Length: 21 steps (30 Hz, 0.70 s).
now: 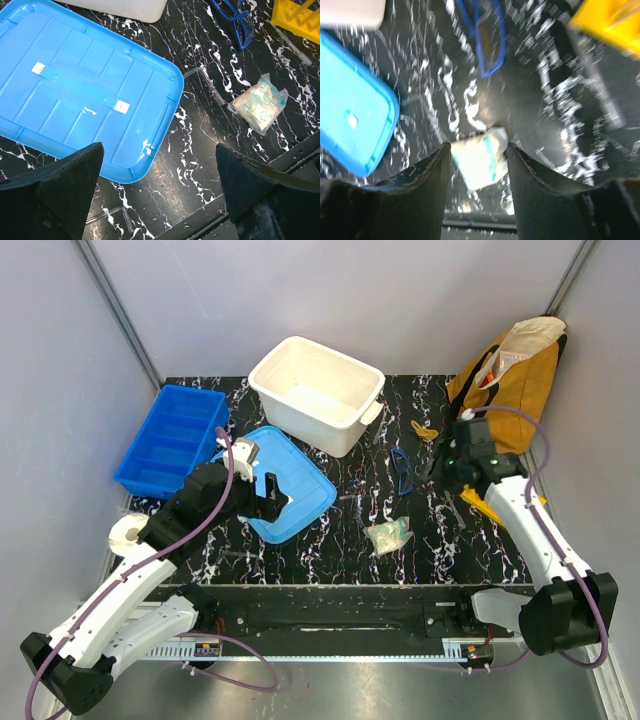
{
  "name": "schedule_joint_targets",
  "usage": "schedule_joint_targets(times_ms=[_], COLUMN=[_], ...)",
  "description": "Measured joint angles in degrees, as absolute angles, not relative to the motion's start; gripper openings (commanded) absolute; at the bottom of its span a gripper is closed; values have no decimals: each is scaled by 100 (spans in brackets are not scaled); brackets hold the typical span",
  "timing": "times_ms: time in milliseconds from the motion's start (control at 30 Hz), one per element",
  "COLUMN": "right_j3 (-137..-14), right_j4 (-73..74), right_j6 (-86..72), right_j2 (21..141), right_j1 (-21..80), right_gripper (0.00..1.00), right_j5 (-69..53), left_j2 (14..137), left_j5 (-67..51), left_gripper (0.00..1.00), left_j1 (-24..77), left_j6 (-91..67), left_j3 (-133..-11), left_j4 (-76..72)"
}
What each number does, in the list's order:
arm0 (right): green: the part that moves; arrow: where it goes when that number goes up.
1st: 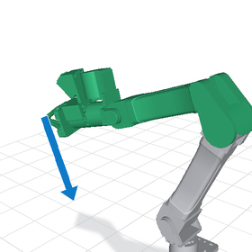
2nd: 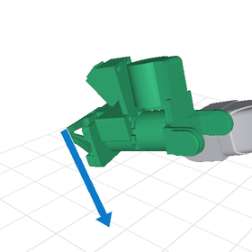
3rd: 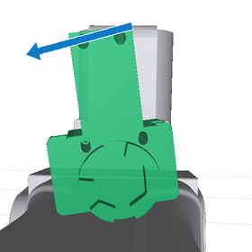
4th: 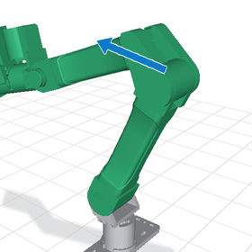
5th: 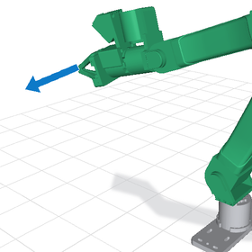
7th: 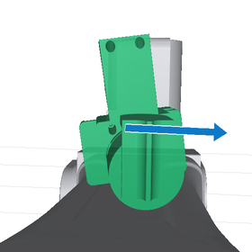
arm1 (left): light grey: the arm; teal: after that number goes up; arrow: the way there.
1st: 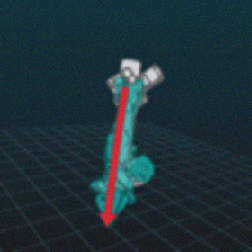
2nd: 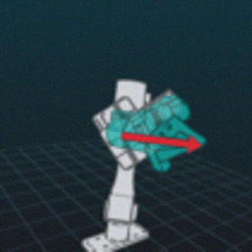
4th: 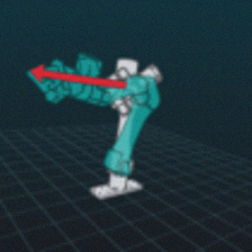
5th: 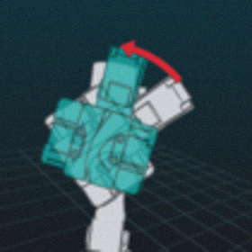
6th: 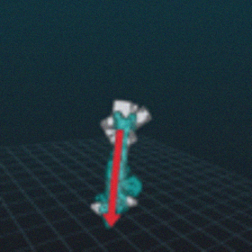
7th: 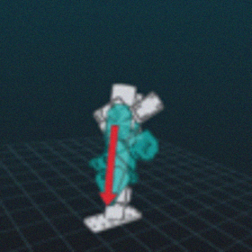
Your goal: Organize the chemistry lab equipment
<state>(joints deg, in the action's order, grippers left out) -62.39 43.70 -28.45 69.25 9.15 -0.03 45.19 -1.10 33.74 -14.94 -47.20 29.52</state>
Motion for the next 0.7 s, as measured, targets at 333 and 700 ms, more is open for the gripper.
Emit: schedule_joint_targets(times_ms=[333,700], right_j3=[-4263,-3942], right_j4=[3566,2716], right_j6=[-3612,-3557], right_j2=[6925,7647], right_j1=[1400,1422], right_gripper=[66,66], right_j5=[-1133,-1916], left_j2=[4519,4560], left_j5=[189,336], left_gripper=[97,96], left_j1=[3374,3374], left_j6=[-1485,-1455], left_j3=[-4720,-4720], left_j4=[2969,2998])
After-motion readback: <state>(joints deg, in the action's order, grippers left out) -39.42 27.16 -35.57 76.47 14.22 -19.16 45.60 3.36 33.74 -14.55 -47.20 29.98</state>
